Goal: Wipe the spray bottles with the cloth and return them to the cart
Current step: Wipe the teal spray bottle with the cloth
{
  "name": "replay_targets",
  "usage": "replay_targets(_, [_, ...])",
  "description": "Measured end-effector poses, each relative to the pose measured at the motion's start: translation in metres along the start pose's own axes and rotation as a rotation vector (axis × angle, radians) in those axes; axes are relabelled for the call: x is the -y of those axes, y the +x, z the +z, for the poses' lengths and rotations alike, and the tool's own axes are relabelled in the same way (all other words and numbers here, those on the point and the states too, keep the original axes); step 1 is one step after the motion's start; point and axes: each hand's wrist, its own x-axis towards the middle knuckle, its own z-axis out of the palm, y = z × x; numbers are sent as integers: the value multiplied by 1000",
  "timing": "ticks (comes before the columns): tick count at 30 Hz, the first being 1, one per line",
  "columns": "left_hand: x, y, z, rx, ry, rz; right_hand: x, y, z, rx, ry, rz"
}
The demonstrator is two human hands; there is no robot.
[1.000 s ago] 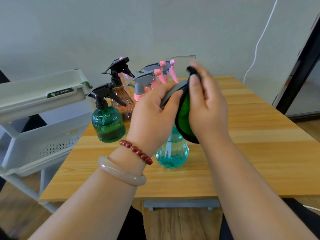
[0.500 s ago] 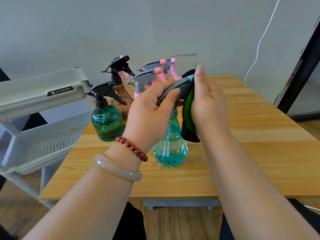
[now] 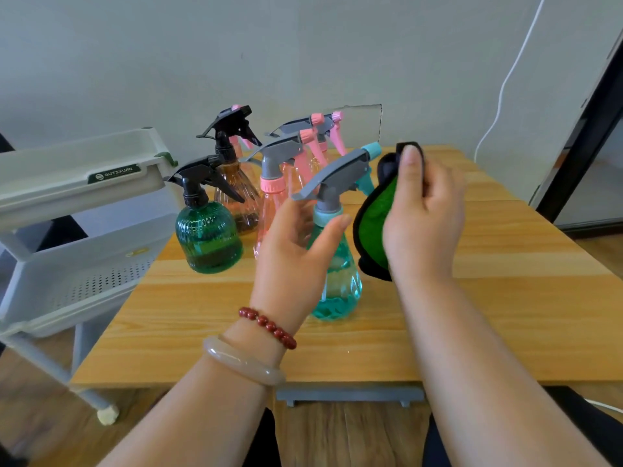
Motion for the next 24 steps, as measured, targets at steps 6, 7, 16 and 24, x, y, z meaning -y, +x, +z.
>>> replay_targets(6, [12, 0, 4, -10, 43, 67, -8, -21, 13, 257, -32, -222])
replay_targets(7, [14, 1, 3, -4, 68, 67, -10, -19, 11, 283, -43, -256])
replay_targets(16, [20, 7, -7, 21, 150, 91, -24, -8, -8, 389, -158, -115])
replay_targets(24, [26, 7, -5, -4, 188, 124, 3, 10, -5, 212, 22, 270])
